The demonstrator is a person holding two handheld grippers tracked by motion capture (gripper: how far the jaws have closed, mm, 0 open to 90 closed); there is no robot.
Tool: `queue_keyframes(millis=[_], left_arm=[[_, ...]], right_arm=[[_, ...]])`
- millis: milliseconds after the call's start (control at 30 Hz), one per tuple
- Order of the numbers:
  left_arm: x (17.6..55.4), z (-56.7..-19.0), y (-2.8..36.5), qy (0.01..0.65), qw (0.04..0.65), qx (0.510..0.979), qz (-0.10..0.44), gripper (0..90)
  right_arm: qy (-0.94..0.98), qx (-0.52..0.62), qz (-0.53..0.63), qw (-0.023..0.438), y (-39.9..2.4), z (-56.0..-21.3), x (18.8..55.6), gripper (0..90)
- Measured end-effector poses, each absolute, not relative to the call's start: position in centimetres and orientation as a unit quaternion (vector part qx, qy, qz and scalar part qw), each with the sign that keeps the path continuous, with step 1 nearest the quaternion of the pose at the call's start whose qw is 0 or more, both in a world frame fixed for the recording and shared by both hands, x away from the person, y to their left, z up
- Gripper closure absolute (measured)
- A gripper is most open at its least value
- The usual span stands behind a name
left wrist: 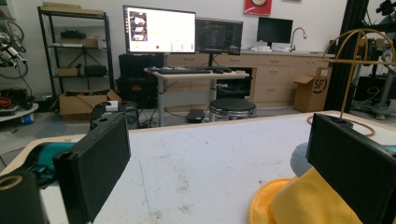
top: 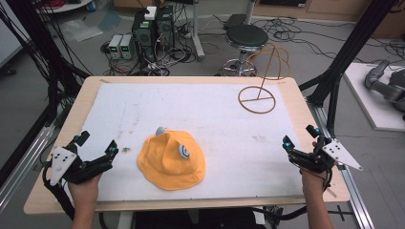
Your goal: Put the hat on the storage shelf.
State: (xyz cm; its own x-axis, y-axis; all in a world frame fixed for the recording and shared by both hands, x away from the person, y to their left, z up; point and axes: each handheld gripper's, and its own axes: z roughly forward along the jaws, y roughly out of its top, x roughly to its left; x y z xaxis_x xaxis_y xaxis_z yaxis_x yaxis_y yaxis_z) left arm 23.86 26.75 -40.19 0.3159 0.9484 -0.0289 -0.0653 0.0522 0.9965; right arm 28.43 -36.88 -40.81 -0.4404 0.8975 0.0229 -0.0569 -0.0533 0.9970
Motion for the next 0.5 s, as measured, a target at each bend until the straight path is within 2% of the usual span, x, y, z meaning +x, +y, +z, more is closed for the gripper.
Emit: queue_keyframes(millis=[500], left_arm=[[23.92, -39.86, 25.93, 0.389, 0.608, 0.558, 0.41, 6.9]], right_arm=[[0.568, 0.373, 0.626, 0.382, -37.29, -40.91, 28.41, 3.7]])
